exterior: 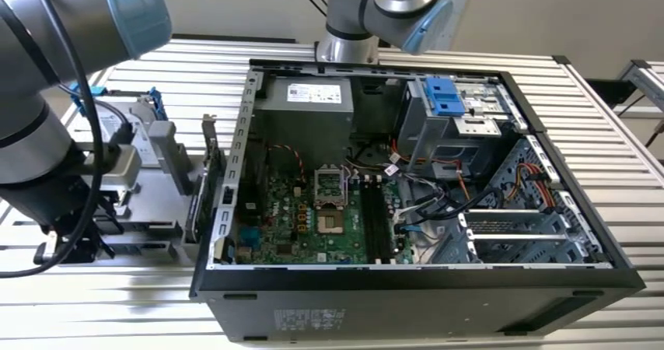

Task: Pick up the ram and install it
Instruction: 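Pick up the ram and move it above insertion slot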

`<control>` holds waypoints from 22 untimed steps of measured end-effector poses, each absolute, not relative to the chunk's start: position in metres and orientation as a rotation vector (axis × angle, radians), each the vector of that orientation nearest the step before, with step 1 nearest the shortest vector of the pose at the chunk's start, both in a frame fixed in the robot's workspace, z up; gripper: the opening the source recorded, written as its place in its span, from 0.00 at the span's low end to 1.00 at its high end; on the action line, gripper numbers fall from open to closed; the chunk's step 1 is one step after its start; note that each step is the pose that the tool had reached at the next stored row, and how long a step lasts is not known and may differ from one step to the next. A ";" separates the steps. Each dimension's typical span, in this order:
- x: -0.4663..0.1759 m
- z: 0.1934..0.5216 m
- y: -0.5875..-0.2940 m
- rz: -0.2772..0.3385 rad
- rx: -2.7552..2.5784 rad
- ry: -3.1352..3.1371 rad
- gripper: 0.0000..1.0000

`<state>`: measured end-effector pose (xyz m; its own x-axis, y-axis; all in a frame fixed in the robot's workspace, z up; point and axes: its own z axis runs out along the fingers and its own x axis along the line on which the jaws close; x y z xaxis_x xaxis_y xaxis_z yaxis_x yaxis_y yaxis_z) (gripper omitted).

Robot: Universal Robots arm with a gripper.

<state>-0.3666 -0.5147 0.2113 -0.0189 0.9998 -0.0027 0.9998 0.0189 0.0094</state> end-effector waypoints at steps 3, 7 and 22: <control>-0.367 0.209 -0.515 0.007 2.194 2.236 1.00; -0.369 0.206 -0.515 0.007 2.194 2.236 1.00; -0.371 0.194 -0.514 0.007 2.194 2.236 1.00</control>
